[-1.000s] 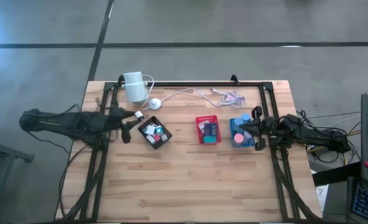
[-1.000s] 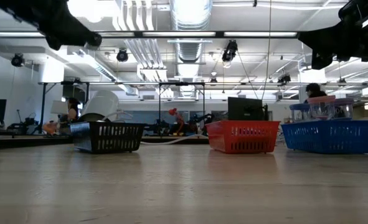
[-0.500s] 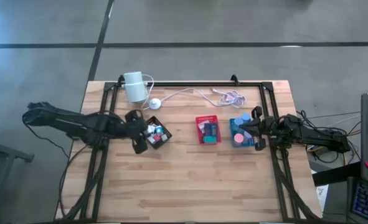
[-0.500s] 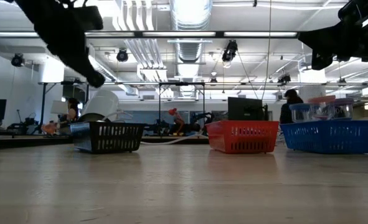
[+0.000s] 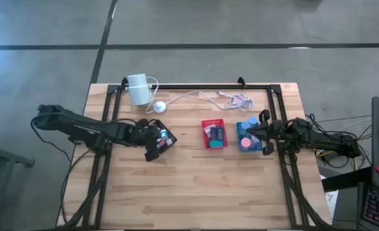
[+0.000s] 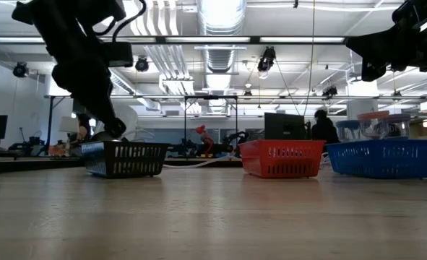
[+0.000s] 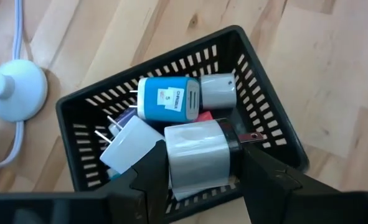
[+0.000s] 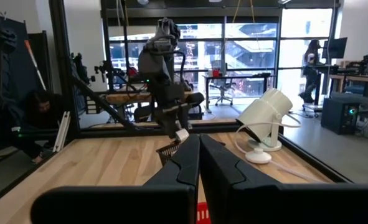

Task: Pick & Place Office items
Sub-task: Put the black and white charger adaptor into the black bin

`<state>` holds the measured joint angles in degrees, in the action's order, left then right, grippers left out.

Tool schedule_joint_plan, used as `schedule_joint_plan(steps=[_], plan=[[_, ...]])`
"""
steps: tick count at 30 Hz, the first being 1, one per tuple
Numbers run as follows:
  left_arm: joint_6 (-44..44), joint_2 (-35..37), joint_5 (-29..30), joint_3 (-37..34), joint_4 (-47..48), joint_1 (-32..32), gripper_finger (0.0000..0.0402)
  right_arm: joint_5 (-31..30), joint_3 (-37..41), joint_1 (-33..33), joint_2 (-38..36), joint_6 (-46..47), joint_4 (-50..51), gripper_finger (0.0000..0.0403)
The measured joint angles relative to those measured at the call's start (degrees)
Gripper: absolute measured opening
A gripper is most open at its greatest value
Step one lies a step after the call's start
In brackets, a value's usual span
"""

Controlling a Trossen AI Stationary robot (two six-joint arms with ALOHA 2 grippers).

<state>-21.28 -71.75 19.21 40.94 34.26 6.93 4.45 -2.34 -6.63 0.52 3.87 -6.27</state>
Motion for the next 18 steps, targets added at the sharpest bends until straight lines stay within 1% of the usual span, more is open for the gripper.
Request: schedule_joint_plan(steps=[7, 9, 14, 18], plan=[[0.1, -2.9, 0.0, 0.0, -0.5, -0.6, 0.0162, 0.0, 0.0, 0.0, 0.0, 0.2, 0.0, 0.0008], [0.7, -3.5, 0.0, 0.0, -0.7, -0.6, 0.0178, 0.0, 0.0, 0.0, 0.0, 0.2, 0.0, 0.0008], [2.8, -3.6, -0.2, 0.0, -1.5, -0.6, 0.0233, 0.0, 0.0, 0.0, 0.0, 0.2, 0.0, 0.0008], [3.7, -2.4, -0.2, 0.0, -2.5, -0.6, 0.0263, 0.0, 0.1, 0.0, 0.0, 0.2, 0.0, 0.0008]])
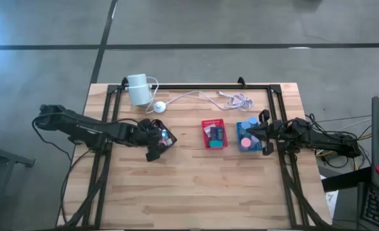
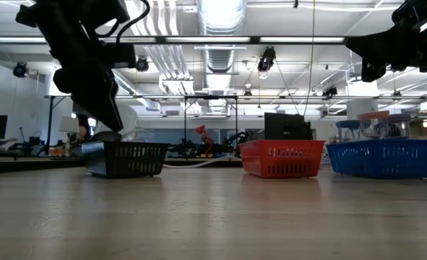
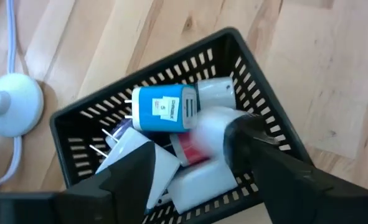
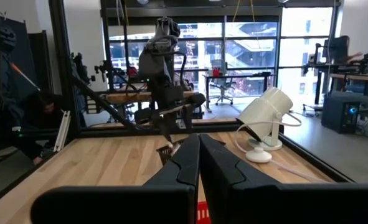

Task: Pick & Place Office items
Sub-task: Put the black and white charger adaptor into the black bin, then return to Home Position

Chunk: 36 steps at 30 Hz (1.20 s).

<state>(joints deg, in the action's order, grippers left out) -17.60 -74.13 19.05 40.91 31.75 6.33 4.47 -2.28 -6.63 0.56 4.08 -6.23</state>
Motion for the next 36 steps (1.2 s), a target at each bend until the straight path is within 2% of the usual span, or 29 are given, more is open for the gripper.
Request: schedule_joint_plan(steps=[5, 11, 14, 15, 19, 24, 29, 36], plan=[[1.0, 3.2, 0.0, 0.0, 0.0, 0.0, 0.0279, 0.0, 0.0, 0.0, 0.0, 0.0, 0.0, 0.0008], [4.8, 12.2, 0.1, 0.0, -0.5, 0.0, 0.0266, 0.3, 0.0, 0.0, 0.0, 0.0, 0.0, 0.0008], [8.6, 19.3, -0.3, -1.1, -3.9, 0.3, 0.0230, 0.3, 0.0, 0.0, 0.0, -0.2, 0.0, 0.0008], [10.7, 21.9, -2.0, -2.1, -5.8, 0.3, 0.0214, 0.3, 0.0, 0.0, 0.0, -0.2, 0.0, 0.0008], [18.6, 31.7, -14.8, -8.2, -14.5, 0.1, 0.0128, 0.4, 0.0, 0.0, 0.0, -0.2, 0.0, 0.0008], [22.4, 40.3, -15.7, -14.7, -23.6, -2.1, 0.0019, 0.3, 0.3, 0.0, 0.0, -0.2, 0.1, 0.0008], [20.9, 46.8, -17.7, -20.2, -26.4, -4.7, 0.0010, 0.2, 0.4, 0.0, -0.1, -0.8, 0.2, 0.0008], [19.3, 60.5, -18.0, -27.4, -29.4, -4.7, 0.0004, 0.0, 0.4, 0.0, -0.1, -1.3, 0.2, 0.0008]])
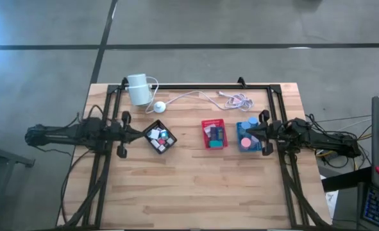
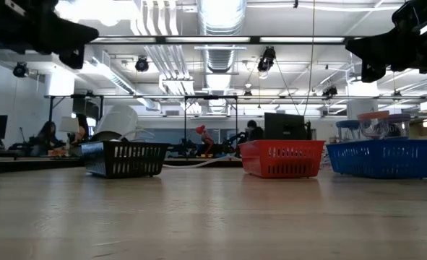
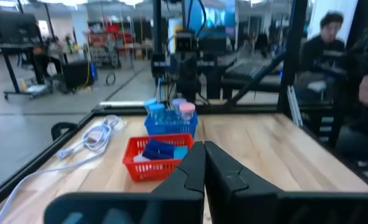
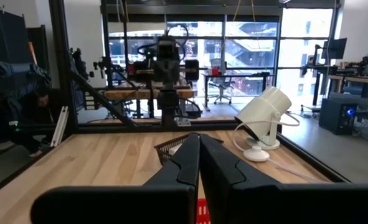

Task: Pick & Place Office items
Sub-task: Return to Home Position

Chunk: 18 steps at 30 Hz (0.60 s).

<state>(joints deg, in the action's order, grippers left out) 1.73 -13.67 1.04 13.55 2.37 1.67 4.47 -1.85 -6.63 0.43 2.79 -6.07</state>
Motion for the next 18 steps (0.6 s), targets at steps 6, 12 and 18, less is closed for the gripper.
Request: schedule_joint_plan(steps=[6, 12, 18], plan=[[-1.6, 7.3, 0.4, -8.4, -5.8, 0.0, 0.0003, -0.5, 0.0, 0.0, 0.0, 0.5, -0.1, 0.0008], [-1.5, 11.1, 3.4, -13.2, -6.0, 0.0, 0.0002, -1.7, 0.6, 0.0, 0.0, 1.9, -0.2, 0.0008], [0.2, 11.6, 7.5, -13.2, -5.3, 0.0, 0.0002, -1.7, 1.3, 0.0, 0.0, 2.4, -0.1, 0.0008]])
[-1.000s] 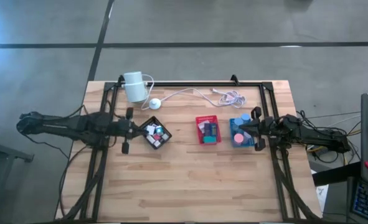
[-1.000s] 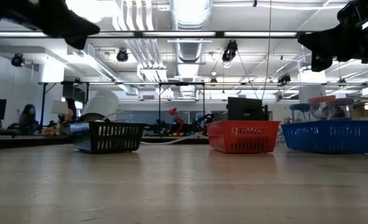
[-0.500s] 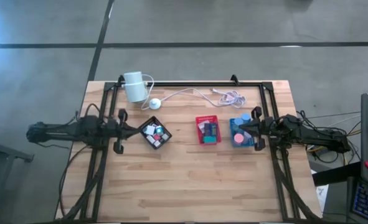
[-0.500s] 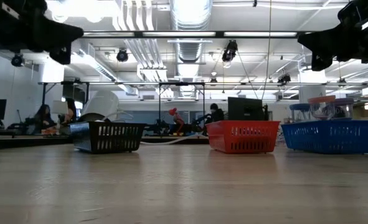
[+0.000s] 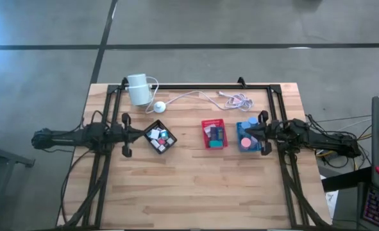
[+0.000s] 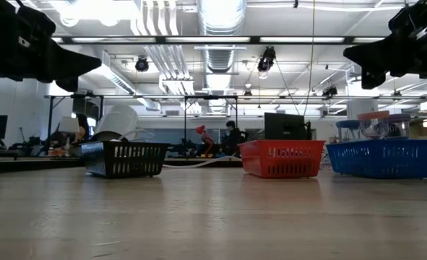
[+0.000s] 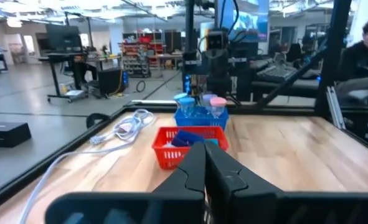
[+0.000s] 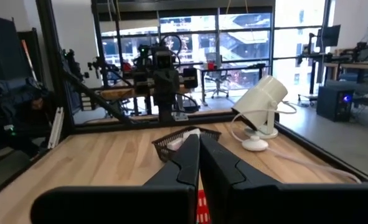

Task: Pick & Place Office items
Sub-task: Return to Home Position

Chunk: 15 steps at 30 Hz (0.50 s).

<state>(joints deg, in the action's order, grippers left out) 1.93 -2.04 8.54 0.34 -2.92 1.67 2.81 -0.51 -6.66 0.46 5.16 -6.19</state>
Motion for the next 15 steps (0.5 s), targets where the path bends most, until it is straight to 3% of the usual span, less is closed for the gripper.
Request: schedule_joint_plan(steps=[15], plan=[[-0.5, 1.5, 0.2, 0.0, 0.0, 0.0, 0.0002, 0.1, 0.0, 0.0, -0.1, 1.7, -0.1, 0.0008]])
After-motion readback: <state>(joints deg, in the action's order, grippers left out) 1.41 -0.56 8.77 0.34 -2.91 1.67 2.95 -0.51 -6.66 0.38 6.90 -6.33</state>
